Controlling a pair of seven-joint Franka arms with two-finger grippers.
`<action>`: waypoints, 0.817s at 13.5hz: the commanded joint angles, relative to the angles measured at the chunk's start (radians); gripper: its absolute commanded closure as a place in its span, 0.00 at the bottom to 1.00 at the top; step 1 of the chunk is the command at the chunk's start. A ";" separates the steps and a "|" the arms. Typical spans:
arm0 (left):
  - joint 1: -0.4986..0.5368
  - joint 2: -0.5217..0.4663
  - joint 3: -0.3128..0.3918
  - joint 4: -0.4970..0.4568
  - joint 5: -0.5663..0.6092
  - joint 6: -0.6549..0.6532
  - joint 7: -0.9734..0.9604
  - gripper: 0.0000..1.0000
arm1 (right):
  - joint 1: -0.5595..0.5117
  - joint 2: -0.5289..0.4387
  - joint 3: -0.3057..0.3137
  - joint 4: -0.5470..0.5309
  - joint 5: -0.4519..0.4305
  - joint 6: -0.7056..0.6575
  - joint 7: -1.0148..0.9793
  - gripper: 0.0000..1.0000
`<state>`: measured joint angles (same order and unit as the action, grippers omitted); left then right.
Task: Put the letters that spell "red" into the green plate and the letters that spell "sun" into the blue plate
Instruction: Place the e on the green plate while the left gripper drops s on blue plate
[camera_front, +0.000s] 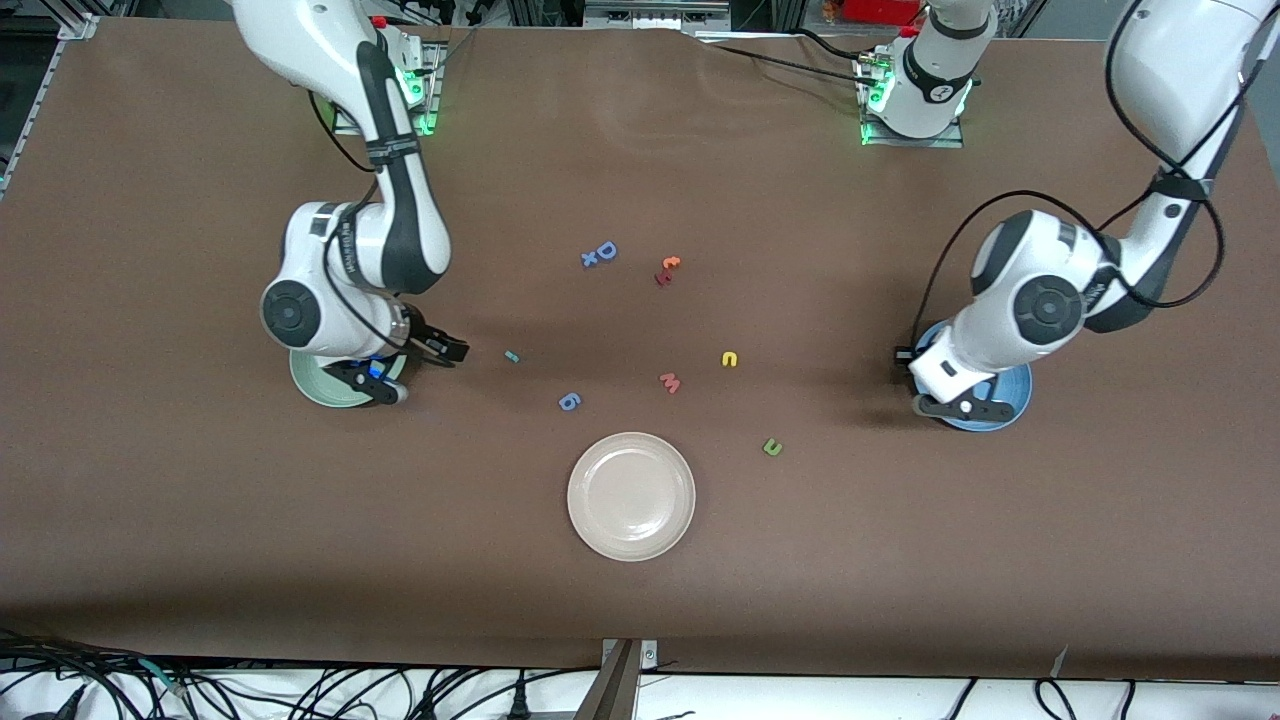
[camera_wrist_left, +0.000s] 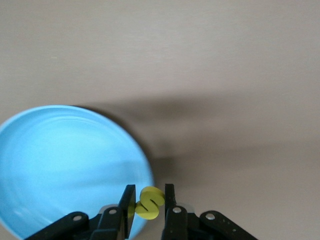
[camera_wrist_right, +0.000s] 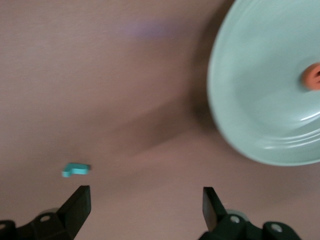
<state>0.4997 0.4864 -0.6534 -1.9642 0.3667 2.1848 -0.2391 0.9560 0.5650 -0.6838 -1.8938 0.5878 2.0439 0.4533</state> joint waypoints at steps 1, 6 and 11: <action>0.059 0.000 -0.011 0.001 -0.025 -0.016 0.121 0.76 | 0.065 0.041 -0.006 0.006 0.027 0.079 0.097 0.01; 0.117 0.066 -0.003 0.053 -0.012 -0.016 0.234 0.69 | 0.135 0.102 0.013 -0.004 0.049 0.211 0.188 0.02; 0.125 0.104 0.020 0.094 -0.012 -0.016 0.281 0.68 | 0.135 0.136 0.044 -0.005 0.092 0.286 0.196 0.02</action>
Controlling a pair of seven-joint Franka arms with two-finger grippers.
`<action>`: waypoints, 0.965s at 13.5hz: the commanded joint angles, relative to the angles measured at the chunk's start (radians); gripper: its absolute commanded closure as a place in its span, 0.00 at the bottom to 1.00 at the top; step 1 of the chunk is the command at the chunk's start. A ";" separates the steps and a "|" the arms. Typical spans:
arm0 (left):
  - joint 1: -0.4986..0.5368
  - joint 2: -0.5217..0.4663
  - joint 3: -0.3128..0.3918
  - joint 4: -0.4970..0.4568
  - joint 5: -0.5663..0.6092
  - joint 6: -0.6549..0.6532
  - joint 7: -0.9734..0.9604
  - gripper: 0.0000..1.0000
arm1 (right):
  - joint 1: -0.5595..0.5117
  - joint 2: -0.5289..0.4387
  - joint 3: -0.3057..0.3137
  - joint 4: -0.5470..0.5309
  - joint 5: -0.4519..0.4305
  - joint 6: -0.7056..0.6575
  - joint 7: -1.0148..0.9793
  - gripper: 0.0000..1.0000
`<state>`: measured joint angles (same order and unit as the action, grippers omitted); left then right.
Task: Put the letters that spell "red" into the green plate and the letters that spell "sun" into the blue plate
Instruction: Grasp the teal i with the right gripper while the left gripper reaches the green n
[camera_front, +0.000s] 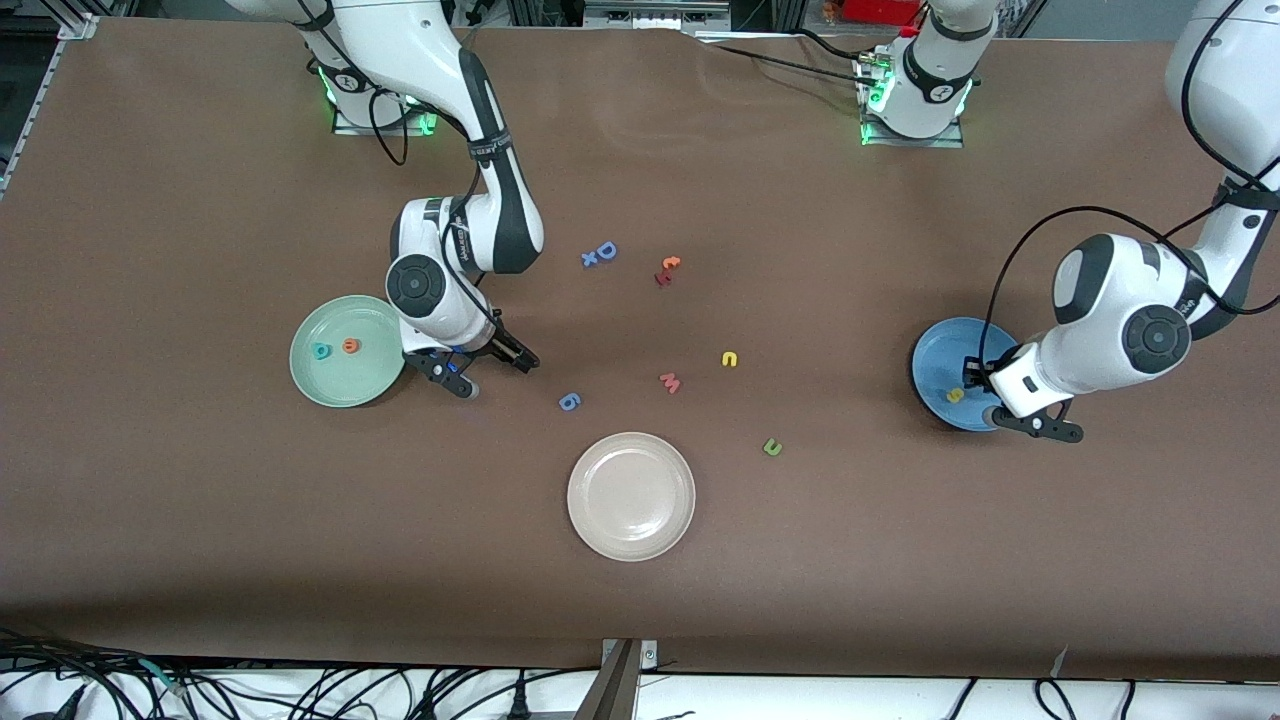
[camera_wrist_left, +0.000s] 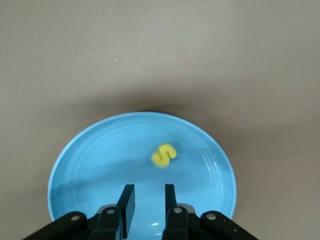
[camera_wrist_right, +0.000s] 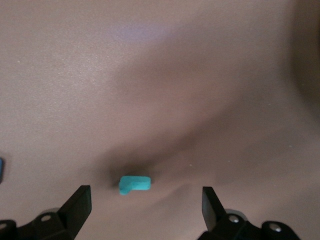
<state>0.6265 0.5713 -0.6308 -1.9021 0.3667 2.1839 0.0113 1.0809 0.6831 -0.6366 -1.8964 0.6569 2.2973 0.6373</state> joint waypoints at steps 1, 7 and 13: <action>-0.005 0.021 -0.003 0.034 -0.012 -0.015 0.027 0.62 | 0.010 0.026 -0.002 -0.003 0.023 0.045 0.010 0.02; -0.033 0.041 -0.006 0.083 -0.119 -0.049 0.013 0.00 | 0.011 0.033 0.008 -0.010 0.039 0.057 0.010 0.18; -0.195 0.044 0.000 0.129 -0.129 -0.049 -0.198 0.00 | 0.010 0.038 0.026 -0.018 0.061 0.093 0.004 0.41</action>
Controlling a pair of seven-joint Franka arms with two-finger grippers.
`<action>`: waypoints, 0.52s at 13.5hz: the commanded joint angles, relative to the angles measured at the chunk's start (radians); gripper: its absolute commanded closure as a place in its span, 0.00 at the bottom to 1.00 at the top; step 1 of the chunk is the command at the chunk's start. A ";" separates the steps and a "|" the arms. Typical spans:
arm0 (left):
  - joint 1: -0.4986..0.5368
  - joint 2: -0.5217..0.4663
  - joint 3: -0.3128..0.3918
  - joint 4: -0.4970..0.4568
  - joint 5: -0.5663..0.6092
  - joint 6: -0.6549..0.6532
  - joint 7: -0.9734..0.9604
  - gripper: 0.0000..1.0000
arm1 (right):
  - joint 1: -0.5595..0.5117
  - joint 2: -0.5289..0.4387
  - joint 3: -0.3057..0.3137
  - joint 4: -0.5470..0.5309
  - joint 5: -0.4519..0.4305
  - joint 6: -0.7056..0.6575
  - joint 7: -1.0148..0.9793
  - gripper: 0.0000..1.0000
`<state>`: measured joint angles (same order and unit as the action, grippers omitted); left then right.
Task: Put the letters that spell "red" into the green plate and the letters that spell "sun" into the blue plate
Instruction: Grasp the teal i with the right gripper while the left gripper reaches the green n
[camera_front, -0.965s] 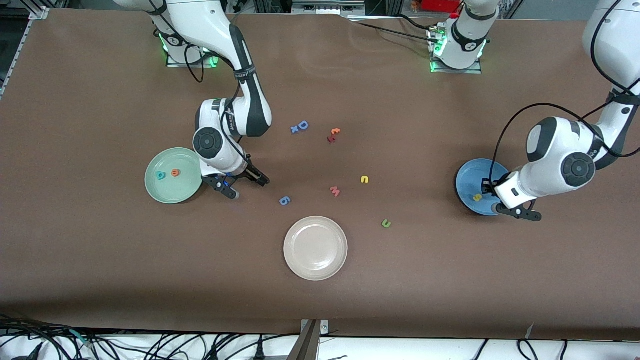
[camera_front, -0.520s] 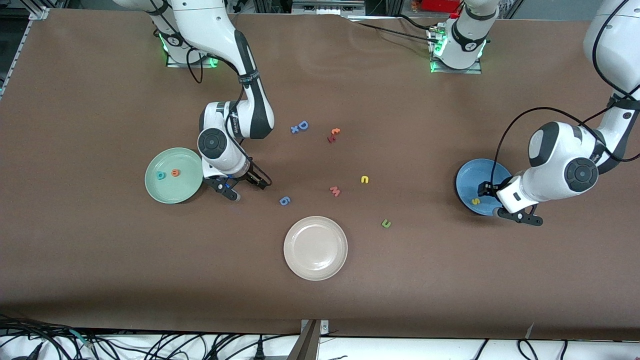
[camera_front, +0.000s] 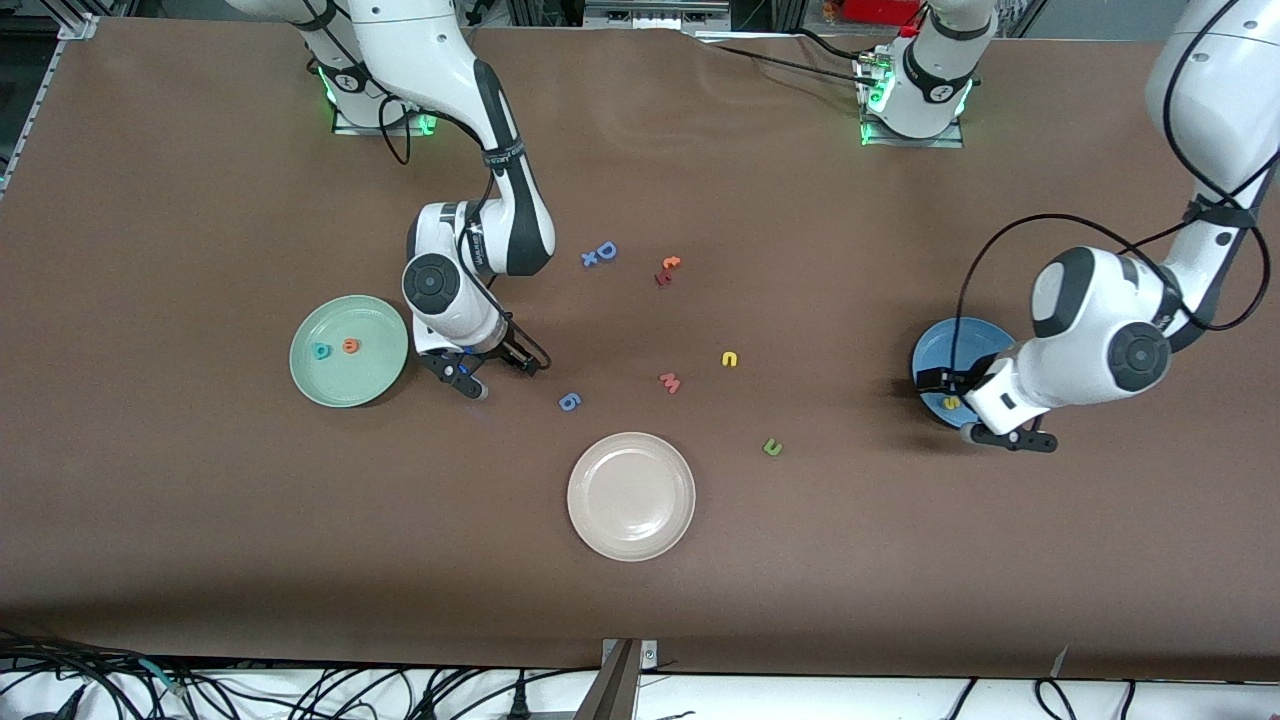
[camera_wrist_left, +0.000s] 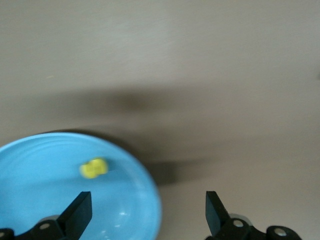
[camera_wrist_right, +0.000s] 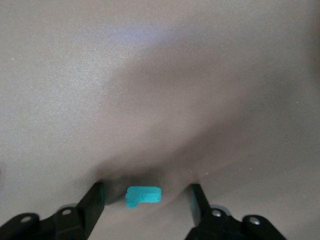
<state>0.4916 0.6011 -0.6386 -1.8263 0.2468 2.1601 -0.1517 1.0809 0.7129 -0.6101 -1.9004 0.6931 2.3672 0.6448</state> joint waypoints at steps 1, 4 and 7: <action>-0.077 0.020 0.011 0.068 -0.009 -0.025 -0.035 0.00 | 0.010 0.008 0.000 -0.014 0.025 0.023 -0.007 0.47; -0.151 0.051 0.034 0.131 -0.008 -0.025 -0.034 0.00 | 0.010 0.010 -0.002 -0.014 0.025 0.023 -0.010 0.61; -0.270 0.072 0.105 0.194 -0.011 -0.025 -0.035 0.00 | 0.010 0.010 -0.002 -0.014 0.025 0.023 -0.010 0.72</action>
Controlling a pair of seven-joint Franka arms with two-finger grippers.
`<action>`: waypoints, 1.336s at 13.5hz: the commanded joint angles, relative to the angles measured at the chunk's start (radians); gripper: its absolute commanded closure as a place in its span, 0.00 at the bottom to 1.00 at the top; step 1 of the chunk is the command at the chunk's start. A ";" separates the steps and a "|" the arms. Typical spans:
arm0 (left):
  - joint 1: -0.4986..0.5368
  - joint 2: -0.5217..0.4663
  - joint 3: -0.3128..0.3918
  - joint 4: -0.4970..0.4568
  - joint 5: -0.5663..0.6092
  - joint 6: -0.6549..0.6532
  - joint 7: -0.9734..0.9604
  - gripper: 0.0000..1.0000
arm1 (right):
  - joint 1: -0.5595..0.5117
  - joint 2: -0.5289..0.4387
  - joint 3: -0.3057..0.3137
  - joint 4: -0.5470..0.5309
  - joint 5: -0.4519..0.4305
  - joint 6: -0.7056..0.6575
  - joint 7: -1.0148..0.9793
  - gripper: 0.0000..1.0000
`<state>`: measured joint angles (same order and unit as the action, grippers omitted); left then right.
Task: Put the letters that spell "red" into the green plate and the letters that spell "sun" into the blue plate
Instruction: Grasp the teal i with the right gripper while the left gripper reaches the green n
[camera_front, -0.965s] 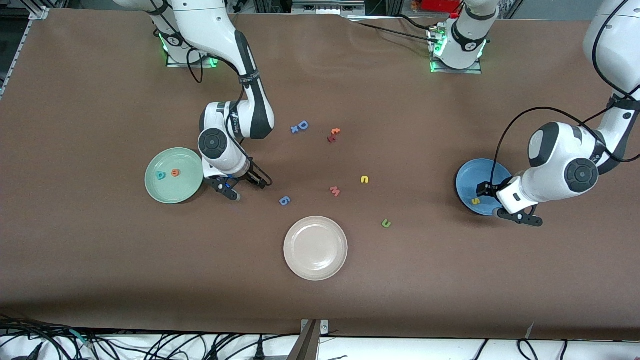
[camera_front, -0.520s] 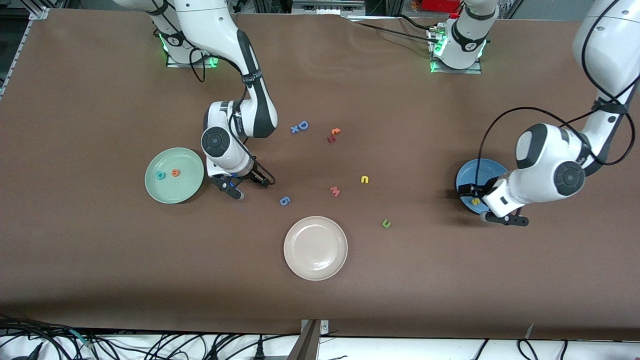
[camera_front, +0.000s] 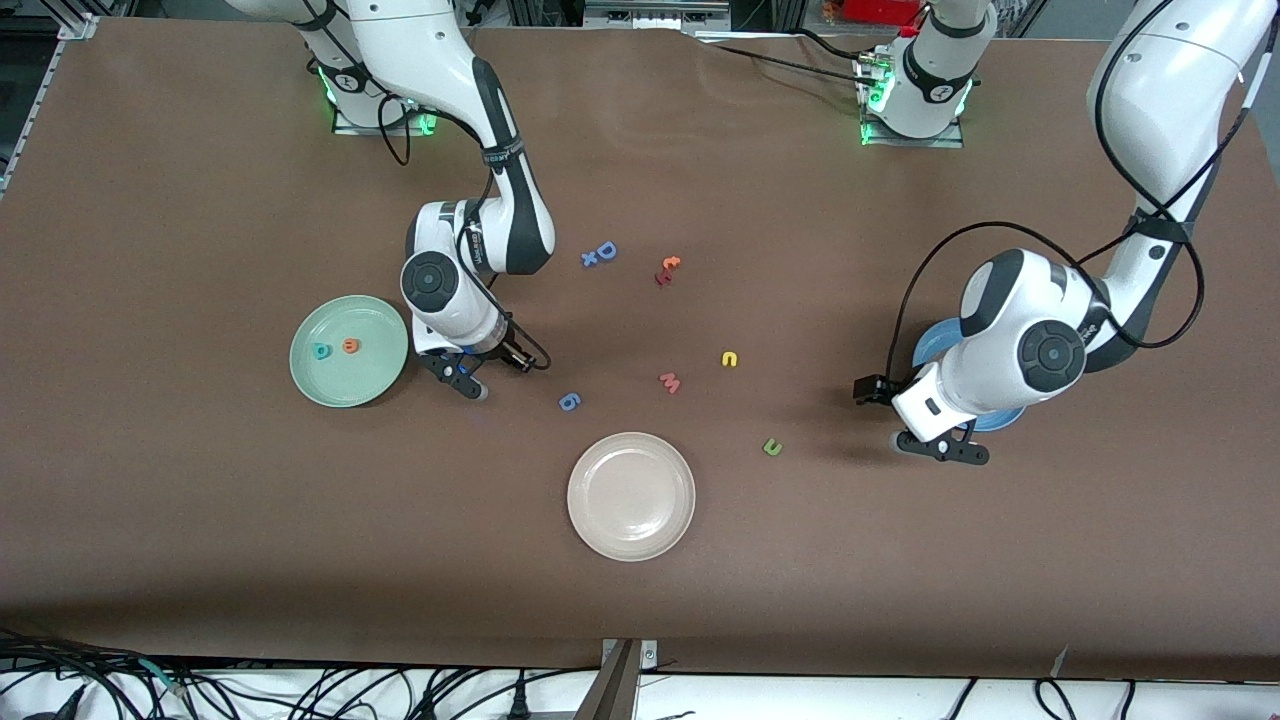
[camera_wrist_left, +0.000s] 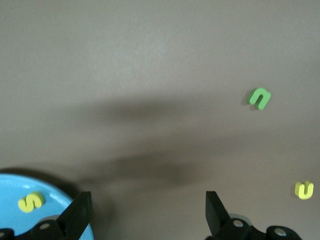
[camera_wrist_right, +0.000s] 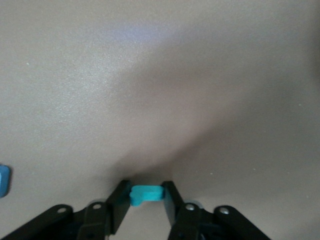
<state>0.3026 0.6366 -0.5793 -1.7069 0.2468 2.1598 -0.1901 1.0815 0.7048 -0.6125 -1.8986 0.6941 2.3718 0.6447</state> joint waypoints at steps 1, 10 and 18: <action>-0.114 0.052 0.058 0.101 -0.012 -0.025 0.003 0.00 | 0.009 0.019 0.000 -0.016 0.024 0.018 -0.011 0.75; -0.236 0.169 0.079 0.245 -0.014 -0.015 -0.008 0.00 | 0.012 -0.042 -0.087 -0.007 0.010 -0.144 -0.061 0.81; -0.419 0.227 0.239 0.345 -0.027 0.055 -0.043 0.00 | -0.014 -0.035 -0.380 -0.019 -0.002 -0.411 -0.546 0.83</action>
<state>-0.1103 0.8279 -0.3553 -1.4110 0.2468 2.1890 -0.2370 1.0719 0.6454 -0.9756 -1.9010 0.6928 1.9697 0.1802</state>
